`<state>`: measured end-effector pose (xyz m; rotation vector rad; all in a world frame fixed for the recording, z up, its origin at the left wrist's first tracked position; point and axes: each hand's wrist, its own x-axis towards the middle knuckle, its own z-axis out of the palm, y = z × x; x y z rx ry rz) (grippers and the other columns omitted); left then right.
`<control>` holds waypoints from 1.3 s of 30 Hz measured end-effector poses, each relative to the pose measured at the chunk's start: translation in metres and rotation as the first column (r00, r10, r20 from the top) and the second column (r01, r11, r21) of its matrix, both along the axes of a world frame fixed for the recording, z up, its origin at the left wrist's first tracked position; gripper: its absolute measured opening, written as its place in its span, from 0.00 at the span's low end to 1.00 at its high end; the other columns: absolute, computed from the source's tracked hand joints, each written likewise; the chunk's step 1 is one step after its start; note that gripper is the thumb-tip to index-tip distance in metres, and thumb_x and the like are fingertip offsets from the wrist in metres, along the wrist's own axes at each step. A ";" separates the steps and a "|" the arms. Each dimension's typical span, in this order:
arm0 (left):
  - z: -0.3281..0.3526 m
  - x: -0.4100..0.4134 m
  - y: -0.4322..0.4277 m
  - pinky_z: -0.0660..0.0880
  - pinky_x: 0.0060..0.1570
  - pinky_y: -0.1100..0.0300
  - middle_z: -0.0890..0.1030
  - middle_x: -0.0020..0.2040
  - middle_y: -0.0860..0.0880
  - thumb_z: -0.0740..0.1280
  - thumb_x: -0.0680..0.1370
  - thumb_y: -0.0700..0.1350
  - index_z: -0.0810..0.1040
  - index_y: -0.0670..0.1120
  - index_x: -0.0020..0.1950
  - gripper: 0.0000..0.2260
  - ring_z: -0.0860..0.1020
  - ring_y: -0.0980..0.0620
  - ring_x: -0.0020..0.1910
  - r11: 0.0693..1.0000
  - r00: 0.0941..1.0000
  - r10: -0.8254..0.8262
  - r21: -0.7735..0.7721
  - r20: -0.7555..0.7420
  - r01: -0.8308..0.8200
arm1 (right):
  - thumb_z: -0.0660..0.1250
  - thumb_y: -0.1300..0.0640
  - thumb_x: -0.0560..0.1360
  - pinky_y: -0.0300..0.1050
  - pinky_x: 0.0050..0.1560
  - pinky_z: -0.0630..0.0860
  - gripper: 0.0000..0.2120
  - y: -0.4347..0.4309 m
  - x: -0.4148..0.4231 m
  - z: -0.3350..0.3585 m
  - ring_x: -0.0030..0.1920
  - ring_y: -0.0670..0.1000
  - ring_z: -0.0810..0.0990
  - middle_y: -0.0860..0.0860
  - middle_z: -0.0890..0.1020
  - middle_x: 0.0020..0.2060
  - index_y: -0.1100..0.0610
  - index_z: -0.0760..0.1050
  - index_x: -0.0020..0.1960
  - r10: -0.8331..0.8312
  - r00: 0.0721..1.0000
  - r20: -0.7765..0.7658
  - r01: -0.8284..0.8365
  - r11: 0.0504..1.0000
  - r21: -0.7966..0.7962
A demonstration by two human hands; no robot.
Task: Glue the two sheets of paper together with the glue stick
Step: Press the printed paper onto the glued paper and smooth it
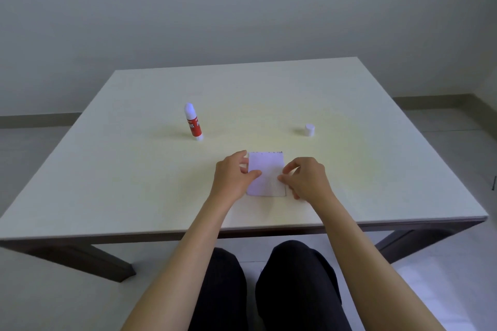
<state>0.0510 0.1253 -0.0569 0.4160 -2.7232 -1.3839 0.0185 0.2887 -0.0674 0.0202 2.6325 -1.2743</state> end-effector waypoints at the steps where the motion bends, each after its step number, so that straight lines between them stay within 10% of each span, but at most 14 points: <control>1: 0.001 0.001 -0.005 0.73 0.53 0.60 0.78 0.63 0.45 0.73 0.73 0.43 0.69 0.42 0.71 0.28 0.80 0.48 0.52 1.000 1.000 0.015 0.005 0.007 -0.015 | 0.71 0.60 0.71 0.38 0.24 0.69 0.06 -0.002 0.000 -0.001 0.20 0.50 0.73 0.52 0.77 0.27 0.61 0.78 0.46 0.010 1.000 -0.007 -0.010 1.000 -0.003; 6: -0.001 0.007 -0.020 0.74 0.50 0.60 0.80 0.60 0.45 0.74 0.71 0.43 0.72 0.42 0.68 0.27 0.80 0.48 0.49 1.000 0.999 0.029 -0.013 0.025 -0.029 | 0.70 0.59 0.72 0.40 0.29 0.71 0.09 -0.003 -0.007 0.000 0.25 0.51 0.74 0.54 0.78 0.29 0.59 0.77 0.51 0.028 0.998 -0.052 -0.029 1.000 -0.009; 14: -0.005 0.014 -0.011 0.68 0.53 0.56 0.70 0.67 0.49 0.78 0.61 0.57 0.62 0.49 0.71 0.44 0.67 0.47 0.64 0.927 0.965 -0.234 -0.272 0.115 0.258 | 0.74 0.50 0.69 0.52 0.58 0.76 0.32 -0.001 -0.034 0.013 0.59 0.56 0.76 0.55 0.78 0.51 0.48 0.67 0.71 0.227 0.974 0.023 -0.228 0.957 0.179; 29: -0.010 0.013 -0.006 0.70 0.52 0.57 0.73 0.64 0.52 0.74 0.62 0.61 0.68 0.50 0.67 0.37 0.69 0.48 0.59 0.866 0.975 -0.197 -0.449 0.101 0.221 | 0.74 0.50 0.67 0.44 0.36 0.67 0.20 -0.005 -0.041 0.008 0.39 0.55 0.73 0.48 0.70 0.30 0.50 0.72 0.56 0.272 0.962 -0.004 -0.261 0.927 0.270; 39: -0.017 0.013 -0.005 0.69 0.54 0.56 0.71 0.68 0.50 0.71 0.67 0.64 0.71 0.45 0.66 0.34 0.68 0.47 0.62 0.811 0.974 -0.209 -0.541 0.088 0.223 | 0.72 0.50 0.68 0.42 0.33 0.67 0.16 -0.005 -0.037 0.002 0.40 0.55 0.78 0.51 0.77 0.35 0.49 0.75 0.54 0.247 0.967 -0.064 -0.223 0.939 0.262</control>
